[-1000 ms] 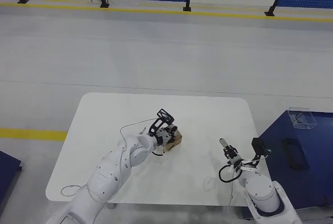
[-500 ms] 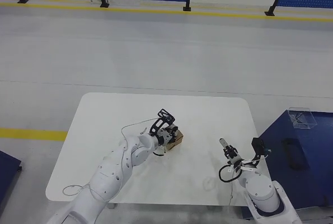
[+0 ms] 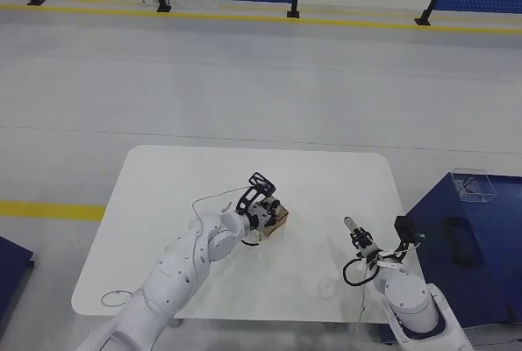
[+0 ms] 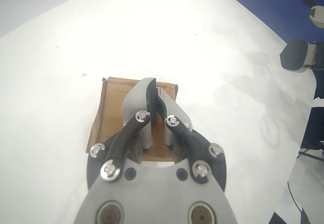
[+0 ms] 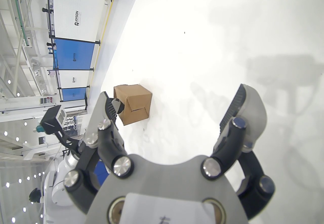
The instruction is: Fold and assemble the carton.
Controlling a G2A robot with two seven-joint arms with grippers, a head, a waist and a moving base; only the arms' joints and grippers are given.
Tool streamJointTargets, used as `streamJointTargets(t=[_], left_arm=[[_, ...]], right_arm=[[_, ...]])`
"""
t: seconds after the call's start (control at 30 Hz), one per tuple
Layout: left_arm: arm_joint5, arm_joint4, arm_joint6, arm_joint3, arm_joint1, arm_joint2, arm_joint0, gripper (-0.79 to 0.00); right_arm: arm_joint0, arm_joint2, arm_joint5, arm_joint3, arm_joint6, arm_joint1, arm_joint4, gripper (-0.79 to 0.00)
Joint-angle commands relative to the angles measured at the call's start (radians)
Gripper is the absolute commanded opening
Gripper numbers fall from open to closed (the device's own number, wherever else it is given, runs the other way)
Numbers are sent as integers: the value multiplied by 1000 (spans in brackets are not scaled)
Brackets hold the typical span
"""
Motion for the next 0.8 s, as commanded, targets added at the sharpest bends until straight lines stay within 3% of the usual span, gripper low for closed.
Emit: streamJointTargets(t=[0.0,0.17,0.37,0.43,0.47,0.57,0.77], left_arm=[[4,9,56,-28,1,-10,1,-785],[5,63,163,-141,18,-43,48,-785],[69,175,265,-355,51,-102,174,-785],[74,180,275,-379,54,-109,190,0],[72,178,272,-370,53,-106,183,-784],[74,181,276,-382,54,-109,192,-740],[74,180,275,-379,54,-108,190,-356]], right_arm=[[0,0,0,0,0,0,0,0],[0,0,0,0,0,0,0,0],[0,0,0,0,0,0,0,0],[0,0,0,0,0,0,0,0],[0,0,0,0,0,0,0,-1],[0,0,0,0,0,0,0,-1],[0,0,0,0,0,0,0,-1]])
